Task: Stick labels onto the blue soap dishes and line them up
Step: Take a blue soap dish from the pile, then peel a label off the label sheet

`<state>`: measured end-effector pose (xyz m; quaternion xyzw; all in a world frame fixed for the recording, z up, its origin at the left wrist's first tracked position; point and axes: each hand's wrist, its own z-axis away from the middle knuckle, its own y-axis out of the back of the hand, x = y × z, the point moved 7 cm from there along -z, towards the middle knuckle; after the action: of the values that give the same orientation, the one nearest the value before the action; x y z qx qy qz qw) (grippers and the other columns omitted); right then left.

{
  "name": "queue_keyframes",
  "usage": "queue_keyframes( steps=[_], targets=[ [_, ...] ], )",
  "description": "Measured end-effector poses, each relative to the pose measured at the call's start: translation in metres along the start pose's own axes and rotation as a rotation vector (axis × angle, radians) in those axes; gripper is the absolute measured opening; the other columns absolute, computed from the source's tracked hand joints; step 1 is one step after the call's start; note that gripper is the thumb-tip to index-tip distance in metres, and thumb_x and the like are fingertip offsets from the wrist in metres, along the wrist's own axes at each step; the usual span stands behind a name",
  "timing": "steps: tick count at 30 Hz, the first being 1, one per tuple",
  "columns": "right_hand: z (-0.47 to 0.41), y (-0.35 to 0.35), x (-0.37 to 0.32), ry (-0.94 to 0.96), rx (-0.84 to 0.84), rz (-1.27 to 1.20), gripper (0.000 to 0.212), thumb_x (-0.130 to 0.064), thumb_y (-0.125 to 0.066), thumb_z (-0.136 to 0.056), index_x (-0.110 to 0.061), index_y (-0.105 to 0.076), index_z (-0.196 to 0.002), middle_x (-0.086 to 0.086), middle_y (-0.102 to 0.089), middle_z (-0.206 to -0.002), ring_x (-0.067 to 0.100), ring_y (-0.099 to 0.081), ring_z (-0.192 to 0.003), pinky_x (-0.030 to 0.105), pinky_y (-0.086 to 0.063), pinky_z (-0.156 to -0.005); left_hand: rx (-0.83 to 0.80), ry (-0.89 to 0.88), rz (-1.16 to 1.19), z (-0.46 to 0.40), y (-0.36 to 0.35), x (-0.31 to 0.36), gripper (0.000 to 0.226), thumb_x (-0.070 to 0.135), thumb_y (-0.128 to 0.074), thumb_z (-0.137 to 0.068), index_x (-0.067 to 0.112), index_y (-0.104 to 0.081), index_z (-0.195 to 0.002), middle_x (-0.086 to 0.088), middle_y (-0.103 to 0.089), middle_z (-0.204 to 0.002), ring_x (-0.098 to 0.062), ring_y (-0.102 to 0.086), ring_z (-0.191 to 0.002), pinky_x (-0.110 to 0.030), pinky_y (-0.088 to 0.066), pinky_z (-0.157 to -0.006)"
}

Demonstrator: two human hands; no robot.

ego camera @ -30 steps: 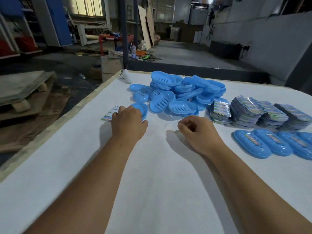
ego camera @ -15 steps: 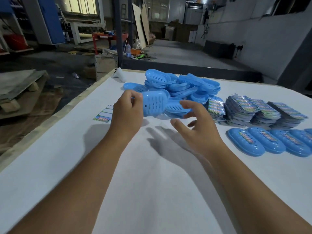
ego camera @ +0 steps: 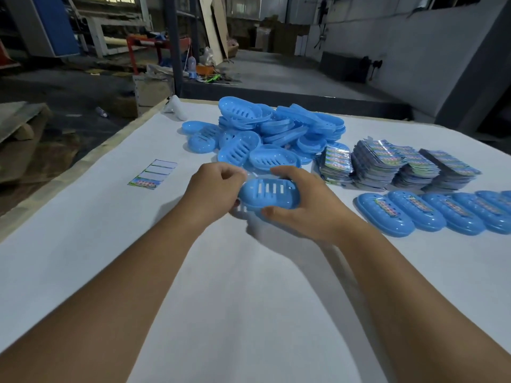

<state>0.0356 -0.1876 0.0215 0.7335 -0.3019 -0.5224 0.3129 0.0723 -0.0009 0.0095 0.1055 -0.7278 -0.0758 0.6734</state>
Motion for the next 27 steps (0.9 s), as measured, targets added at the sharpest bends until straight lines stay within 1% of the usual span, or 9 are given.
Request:
queue_keyframes(
  steps=[2, 4, 7, 9, 13, 15, 17, 22, 27],
  targets=[
    [0.001, -0.003, 0.008, -0.039, -0.039, 0.08, 0.072, -0.055, -0.077, -0.07, -0.037, -0.052, -0.134, -0.017, -0.056, -0.115, 0.02, -0.048, -0.119, 0.036, -0.045, -0.099, -0.029, -0.057, -0.062, 0.0, -0.004, 0.001, 0.012, 0.033, -0.069, -0.086, 0.023, -0.075, -0.087, 0.008, -0.073, -0.082, -0.019, -0.072, -0.084, -0.046, -0.059, -0.087],
    [0.001, -0.006, 0.015, -0.075, -0.067, 0.114, 0.064, -0.054, -0.077, -0.07, -0.039, -0.052, -0.127, -0.022, -0.054, -0.104, 0.017, -0.043, -0.115, 0.03, -0.041, -0.089, -0.066, -0.071, -0.104, -0.001, -0.01, -0.003, 0.009, 0.034, -0.072, -0.086, 0.026, -0.075, -0.085, 0.012, -0.073, -0.081, -0.014, -0.069, -0.082, -0.043, -0.058, -0.088],
    [0.0, -0.008, 0.02, -0.113, -0.111, 0.101, 0.059, -0.055, -0.077, -0.07, -0.041, -0.051, -0.121, -0.023, -0.057, -0.105, 0.015, -0.039, -0.112, 0.029, -0.038, -0.083, 0.006, -0.118, -0.231, -0.005, -0.003, -0.002, 0.012, 0.036, -0.071, -0.087, 0.026, -0.073, -0.08, 0.016, -0.07, -0.074, -0.007, -0.065, -0.073, -0.03, -0.055, -0.075],
    [0.0, -0.008, 0.022, -0.127, -0.132, 0.087, 0.058, -0.056, -0.078, -0.069, -0.041, -0.052, -0.118, -0.023, -0.056, -0.109, 0.015, -0.04, -0.112, 0.03, -0.037, -0.082, 0.105, -0.154, -0.377, -0.007, 0.01, 0.002, 0.013, 0.036, -0.068, -0.089, 0.025, -0.071, -0.082, 0.013, -0.07, -0.078, -0.01, -0.065, -0.077, -0.027, -0.049, -0.069],
    [0.001, -0.01, 0.022, -0.13, -0.184, 0.086, 0.081, -0.068, -0.079, -0.062, -0.043, -0.045, -0.132, -0.014, -0.052, -0.128, 0.018, -0.043, -0.121, 0.037, -0.042, -0.097, 0.321, -0.2, -0.743, -0.017, 0.046, 0.007, 0.017, 0.036, -0.062, -0.093, 0.022, -0.072, -0.096, 0.0, -0.072, -0.095, -0.024, -0.065, -0.091, -0.035, -0.052, -0.077],
    [0.002, -0.008, 0.02, -0.124, -0.162, 0.049, 0.097, -0.079, -0.07, -0.056, -0.045, -0.037, -0.141, -0.011, -0.047, -0.135, 0.019, -0.043, -0.127, 0.041, -0.042, -0.106, 0.429, -0.171, -0.853, -0.024, 0.067, 0.003, 0.024, 0.039, -0.061, -0.094, 0.021, -0.072, -0.107, -0.004, -0.071, -0.104, -0.027, -0.063, -0.097, -0.039, -0.052, -0.08],
    [0.001, -0.007, 0.018, -0.118, -0.12, -0.002, 0.1, -0.087, -0.06, -0.057, -0.047, -0.034, -0.145, -0.011, -0.046, -0.134, 0.019, -0.042, -0.132, 0.044, -0.041, -0.109, 0.488, -0.107, -0.936, -0.033, 0.086, -0.006, 0.032, 0.041, -0.06, -0.096, 0.021, -0.069, -0.118, -0.008, -0.069, -0.112, -0.031, -0.059, -0.104, -0.042, -0.05, -0.085],
    [-0.002, -0.008, 0.02, -0.099, -0.083, -0.035, 0.096, -0.089, -0.057, -0.062, -0.049, -0.033, -0.146, -0.012, -0.048, -0.133, 0.018, -0.042, -0.134, 0.048, -0.042, -0.111, 0.419, 0.095, -1.066, -0.048, 0.107, -0.036, 0.038, 0.038, -0.056, -0.097, 0.019, -0.055, -0.129, -0.013, -0.062, -0.122, -0.035, -0.052, -0.114, -0.044, -0.044, -0.091],
    [-0.002, -0.009, 0.02, -0.095, -0.083, -0.04, 0.096, -0.09, -0.058, -0.062, -0.049, -0.034, -0.146, -0.013, -0.048, -0.134, 0.016, -0.042, -0.134, 0.048, -0.043, -0.11, 0.408, 0.114, -1.033, -0.048, 0.106, -0.034, 0.043, 0.037, -0.062, -0.093, 0.021, -0.049, -0.131, -0.015, -0.058, -0.124, -0.035, -0.05, -0.116, -0.049, -0.041, -0.096]
  ],
)
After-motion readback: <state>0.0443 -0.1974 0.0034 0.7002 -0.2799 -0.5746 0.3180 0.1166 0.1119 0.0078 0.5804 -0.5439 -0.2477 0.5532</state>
